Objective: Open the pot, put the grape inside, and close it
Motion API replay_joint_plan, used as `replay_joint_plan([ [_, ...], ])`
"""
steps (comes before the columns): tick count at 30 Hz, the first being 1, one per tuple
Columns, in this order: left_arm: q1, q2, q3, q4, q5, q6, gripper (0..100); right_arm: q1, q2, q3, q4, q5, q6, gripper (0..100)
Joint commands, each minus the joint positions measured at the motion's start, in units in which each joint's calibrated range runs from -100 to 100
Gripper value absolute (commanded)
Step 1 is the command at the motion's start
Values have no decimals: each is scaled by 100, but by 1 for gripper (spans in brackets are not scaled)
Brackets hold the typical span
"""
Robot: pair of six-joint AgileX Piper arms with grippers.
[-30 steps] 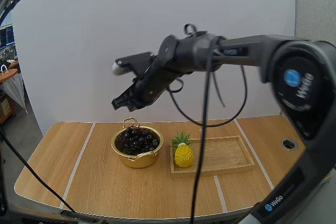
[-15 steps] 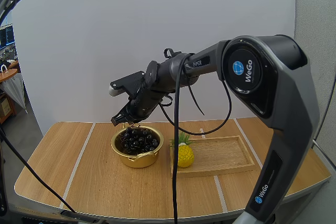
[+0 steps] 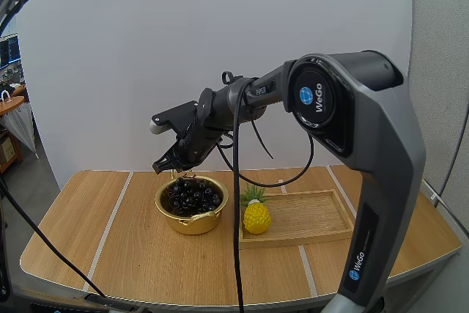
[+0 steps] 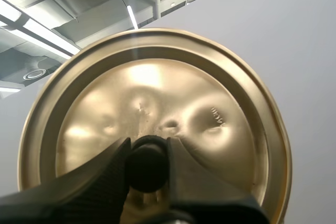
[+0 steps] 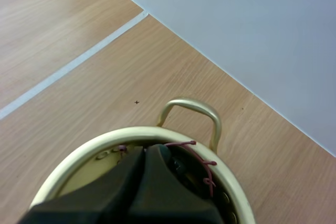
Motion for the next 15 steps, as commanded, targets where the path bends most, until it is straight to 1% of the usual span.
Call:
replay_joint_plan([
  [1,-15,-40,-59,4,-220,-68,0,4,132,-70,-28,-166,-16,0],
  [9,-15,-40,-59,4,-220,-68,0,4,469,-80,-102,-384,-36,0],
  [15,-15,-40,-59,4,-220,-68,0,4,744,-80,-102,-339,-40,0],
])
